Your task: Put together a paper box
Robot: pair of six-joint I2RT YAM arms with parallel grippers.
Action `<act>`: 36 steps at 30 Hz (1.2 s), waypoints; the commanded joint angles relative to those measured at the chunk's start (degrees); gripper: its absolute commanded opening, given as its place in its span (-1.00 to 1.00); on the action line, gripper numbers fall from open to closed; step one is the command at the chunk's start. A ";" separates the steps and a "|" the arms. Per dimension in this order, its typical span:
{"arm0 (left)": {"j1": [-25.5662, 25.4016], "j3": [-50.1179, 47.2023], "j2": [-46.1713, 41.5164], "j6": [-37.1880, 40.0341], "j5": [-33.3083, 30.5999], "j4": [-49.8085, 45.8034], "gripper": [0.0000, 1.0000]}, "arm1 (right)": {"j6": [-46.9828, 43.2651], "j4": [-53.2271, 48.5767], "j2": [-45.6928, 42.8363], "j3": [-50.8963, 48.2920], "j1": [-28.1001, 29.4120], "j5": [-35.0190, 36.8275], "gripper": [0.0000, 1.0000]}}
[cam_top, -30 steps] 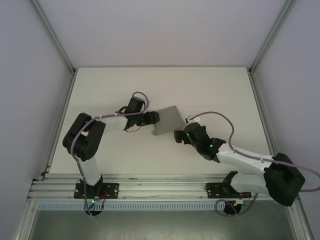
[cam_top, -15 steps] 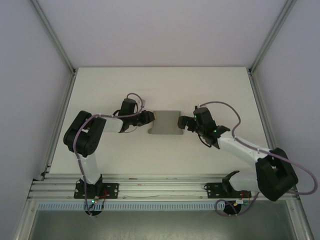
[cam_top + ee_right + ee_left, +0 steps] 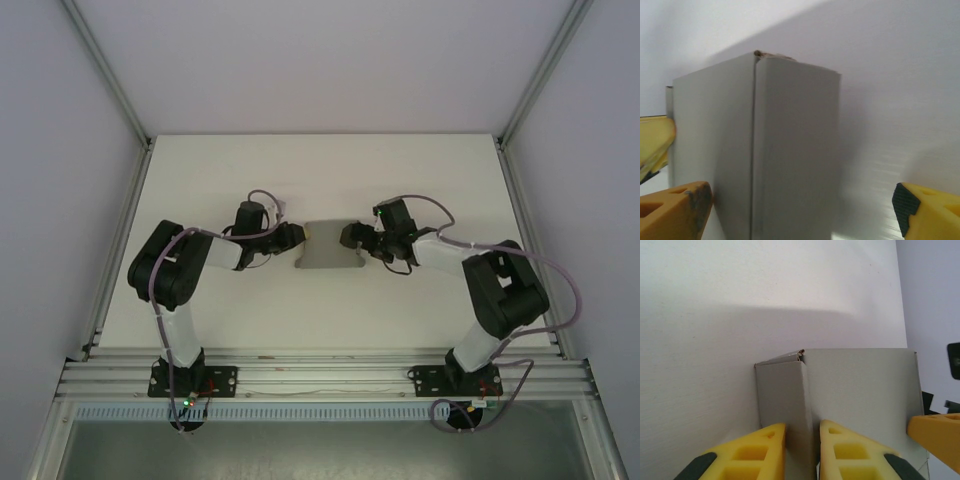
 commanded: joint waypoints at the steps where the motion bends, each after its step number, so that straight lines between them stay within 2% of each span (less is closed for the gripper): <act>1: 0.75 -2.86 2.98 0.12 -1.08 -4.54 -0.57 | 3.33 5.75 1.48 0.58 -0.40 -6.91 0.78; 6: 0.74 -2.78 2.52 1.74 -0.84 -5.01 -0.56 | 6.45 12.10 4.06 0.45 -0.99 -12.53 0.51; 9: 0.77 -2.42 1.78 2.58 -0.77 -4.19 -0.47 | 8.56 14.26 4.89 0.61 -1.85 -14.58 0.22; 14: 0.75 -0.82 -2.16 5.09 -1.57 -4.93 -0.23 | 9.45 14.77 3.72 0.10 -2.13 -15.20 -0.04; 15: 0.77 -0.18 -3.18 6.04 -2.41 -6.29 -0.12 | 9.64 14.55 3.17 -0.08 -2.16 -14.98 -0.09; 18: 0.79 1.82 -6.78 10.00 -4.18 -10.95 0.49 | 10.15 11.16 1.20 0.02 -2.16 -13.36 -0.14; 20: 0.68 2.44 -10.07 12.88 -4.86 -12.48 0.98 | 11.77 10.53 -0.26 -0.53 -2.17 -13.29 -0.15; 24: -0.49 2.29 -18.69 22.76 -6.46 -14.51 0.99 | 13.97 4.25 -3.81 -0.04 -2.17 -11.38 -0.17; 26: -2.22 2.29 -22.79 30.23 -7.66 -17.30 0.99 | 14.77 -0.55 -5.44 1.13 -2.13 -10.04 -0.17; 28: -6.05 2.45 -26.86 41.36 -8.38 -22.07 0.99 | 15.85 -6.59 -6.83 2.85 -2.27 -8.66 -0.19; 32: -17.34 4.15 -32.59 61.81 -20.74 -35.40 0.99 | 17.84 -15.96 -7.98 6.78 -2.65 -10.77 -0.14; 36: -22.97 5.52 -34.81 69.29 -28.69 -42.52 1.00 | 20.07 -24.57 -8.25 10.34 -4.30 -16.04 -0.07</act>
